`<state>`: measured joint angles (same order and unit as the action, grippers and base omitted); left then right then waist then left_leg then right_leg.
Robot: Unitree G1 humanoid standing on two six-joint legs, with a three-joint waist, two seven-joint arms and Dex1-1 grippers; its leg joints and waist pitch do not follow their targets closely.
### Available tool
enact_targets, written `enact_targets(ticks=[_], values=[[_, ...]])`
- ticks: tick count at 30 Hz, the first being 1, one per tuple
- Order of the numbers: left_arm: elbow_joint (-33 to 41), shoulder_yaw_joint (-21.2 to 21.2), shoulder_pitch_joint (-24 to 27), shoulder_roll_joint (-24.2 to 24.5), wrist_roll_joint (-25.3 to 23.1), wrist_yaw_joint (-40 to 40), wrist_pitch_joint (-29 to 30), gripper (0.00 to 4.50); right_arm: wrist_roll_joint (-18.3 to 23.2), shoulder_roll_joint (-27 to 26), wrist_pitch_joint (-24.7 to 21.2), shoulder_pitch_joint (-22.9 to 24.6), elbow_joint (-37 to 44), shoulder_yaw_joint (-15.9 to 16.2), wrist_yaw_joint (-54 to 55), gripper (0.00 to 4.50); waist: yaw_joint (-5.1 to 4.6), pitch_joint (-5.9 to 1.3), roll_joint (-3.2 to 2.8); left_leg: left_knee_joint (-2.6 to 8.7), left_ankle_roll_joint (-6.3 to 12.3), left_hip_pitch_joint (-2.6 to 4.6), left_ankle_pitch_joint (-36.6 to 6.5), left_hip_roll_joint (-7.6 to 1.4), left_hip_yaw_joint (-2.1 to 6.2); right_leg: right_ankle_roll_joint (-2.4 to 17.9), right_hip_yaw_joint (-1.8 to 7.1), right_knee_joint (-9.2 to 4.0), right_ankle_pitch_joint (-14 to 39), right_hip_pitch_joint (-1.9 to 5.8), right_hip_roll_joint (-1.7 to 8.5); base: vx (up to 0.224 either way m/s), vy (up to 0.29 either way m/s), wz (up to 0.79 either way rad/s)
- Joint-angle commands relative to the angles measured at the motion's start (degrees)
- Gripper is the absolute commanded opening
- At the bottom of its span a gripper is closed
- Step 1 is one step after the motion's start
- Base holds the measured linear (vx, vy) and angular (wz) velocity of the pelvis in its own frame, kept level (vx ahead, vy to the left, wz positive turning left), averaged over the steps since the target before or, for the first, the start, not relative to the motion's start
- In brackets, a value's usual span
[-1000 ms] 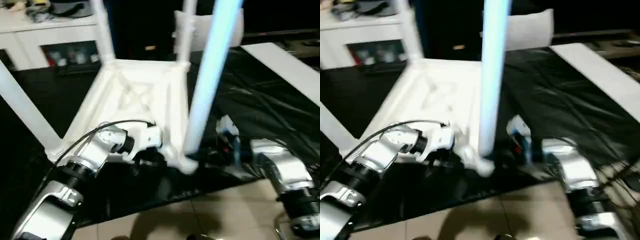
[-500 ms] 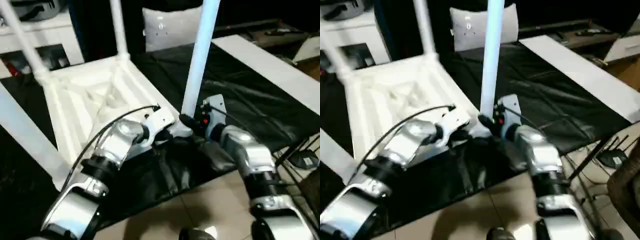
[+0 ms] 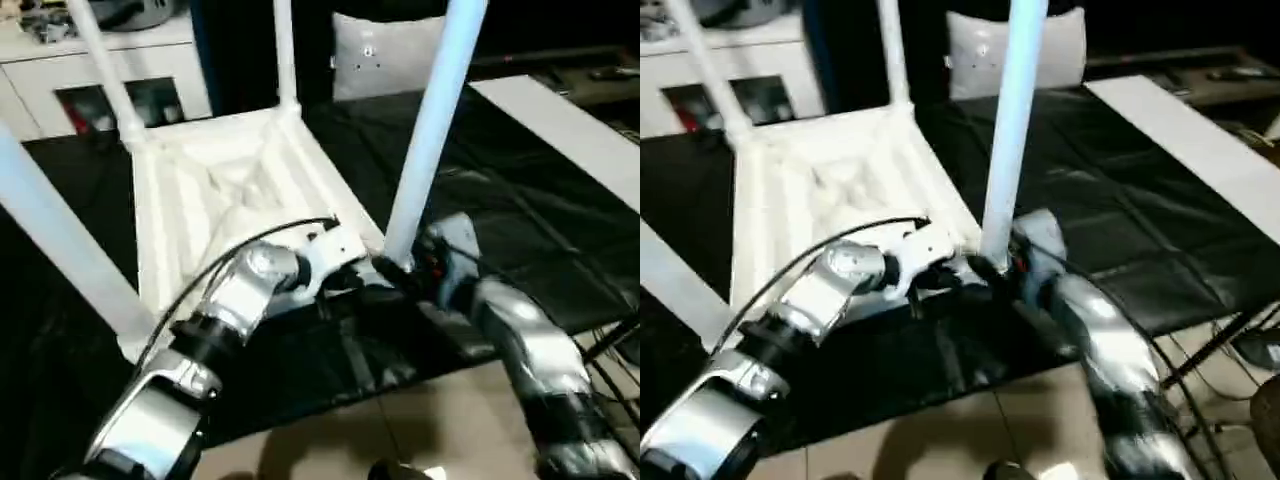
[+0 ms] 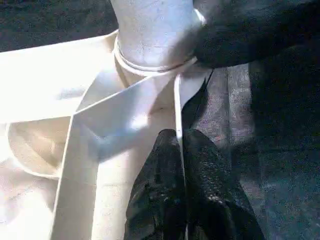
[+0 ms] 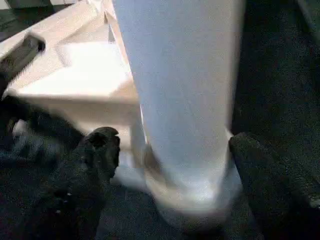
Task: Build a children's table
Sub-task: Rotate leg to tighten
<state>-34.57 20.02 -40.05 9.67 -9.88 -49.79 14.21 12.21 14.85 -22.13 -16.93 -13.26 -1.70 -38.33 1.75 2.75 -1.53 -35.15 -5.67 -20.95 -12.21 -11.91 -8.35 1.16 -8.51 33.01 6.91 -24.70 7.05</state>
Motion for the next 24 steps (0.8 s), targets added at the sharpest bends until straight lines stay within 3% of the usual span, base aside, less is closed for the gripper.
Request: enact_targets(ticks=[1,4,9,10,11,14,15,16,19,20,21,24], values=[[1.0,-1.5,0.0,1.3,-0.1,1.2,-2.5,0.0,0.8,1.5,2.4,1.7,3.9,-0.2,-2.0,4.29,0.21,-4.24,0.48,4.15,4.78,-0.64,-10.7,-0.05,-0.79,5.6,2.1,-4.9,24.7,4.92,1.26,0.0,0.0,0.0],[1.1,-2.0,1.2,2.2,-0.4,2.8,-4.3,0.0,3.0,2.9,3.6,6.2,9.4,-1.0,-4.7,4.47,0.17,-4.19,0.91,4.11,5.21,-1.0,-10.5,0.07,-0.74,3.9,1.96,-5.21,26.7,4.93,1.22,0.0,0.0,0.0],[3.9,-3.5,3.4,1.8,1.8,3.3,-5.7,0.0,5.4,3.6,3.2,10.1,15.2,-1.4,-6.4,4.47,0.19,-4.08,0.66,4.09,5.3,-1.05,-10.7,0.13,-0.69,2.8,1.69,-5.58,28.5,4.73,1.07,0.0,0.0,0.0],[6.4,-4.6,4.9,1.2,3.9,3.1,-5.2,0.0,5.9,3.5,4.0,10.9,16.8,-1.3,-6.6,4.47,0.08,-4.08,0.55,4.22,5.2,-1.06,-10.9,-0.07,-0.59,3.0,1.75,-5.51,28.0,4.65,1.1,0.0,0.0,0.0],[7.2,-5.0,5.3,0.9,4.6,3.1,-4.9,0.43,6.1,3.3,4.2,11.1,17.3,-1.3,-6.5,4.5,0.1,-4.24,0.46,4.23,5.17,-0.93,-10.8,-0.17,-0.56,3.4,1.79,-5.4,27.1,4.58,1.15,0.0,0.0,0.0],[11.8,-7.5,8.4,-1.1,8.3,4.2,-3.9,0.6,8.2,1.6,3.0,10.8,19.6,-1.4,-5.2,4.5,0.05,-4.33,0.34,4.16,5.58,-1.13,-10.1,-0.24,-0.6,4.8,1.94,-4.98,24.7,4.73,1.22,0.0,0.0,0.0],[12.5,-7.7,8.8,-1.4,8.6,4.4,-3.8,0.6,8.4,1.3,2.7,10.7,19.8,-1.4,-5.0,4.5,0.2,-4.34,0.25,4.26,5.93,-0.89,-9.8,-0.47,-0.68,5.6,2.02,-5.06,24.0,4.47,1.24,0.0,0.0,0.0],[14.1,-8.7,10.1,-2.0,9.2,6.1,-4.0,0.91,8.7,0.5,2.0,10.7,20.6,-1.2,-4.0,4.5,0.27,-4.31,0.6,4.32,6.05,-0.85,-9.5,-0.61,-0.69,6.0,2.12,-4.84,23.2,4.44,1.06,0.0,0.0,0.0],[17.8,-10.9,13.2,-3.3,10.2,10.1,-5.9,0.98,7.4,-1.4,0.7,10.9,21.8,0.3,-0.5,4.5,0.39,-4.06,0.35,4.55,5.42,-0.85,-10.0,-0.59,-0.68,5.4,2.15,-4.93,24.0,4.39,1.02,0.0,0.0,0.0],[21.2,-13.4,15.3,-4.7,11.5,13.3,-4.2,1.02,6.3,-2.1,0.7,11.4,22.5,1.4,0.8,4.5,0.39,-4.12,0.27,4.52,5.09,-0.81,-10.2,-0.62,-0.67,5.3,2.18,-4.84,24.1,4.44,1.07,0.0,0.0,0.0],[23.3,-15.0,16.4,-5.5,12.6,14.8,-3.3,1.33,6.1,-2.5,0.9,11.7,22.8,1.7,1.3,4.5,0.36,-3.98,0.27,4.54,4.86,-0.92,-10.5,-0.51,-0.77,4.7,2.13,-5.09,24.9,4.43,1.08,0.0,0.0,0.0],[27.4,-16.3,18.7,-5.9,13.2,16.3,-1.4,1.42,4.8,-2.2,2.0,12.2,23.2,3.2,1.3,4.5,0.15,-3.79,0.34,4.58,4.33,-0.74,-12.5,-0.33,-0.79,2.8,1.81,-5.79,28.7,4.11,0.8,0.0,0.0,0.0]])
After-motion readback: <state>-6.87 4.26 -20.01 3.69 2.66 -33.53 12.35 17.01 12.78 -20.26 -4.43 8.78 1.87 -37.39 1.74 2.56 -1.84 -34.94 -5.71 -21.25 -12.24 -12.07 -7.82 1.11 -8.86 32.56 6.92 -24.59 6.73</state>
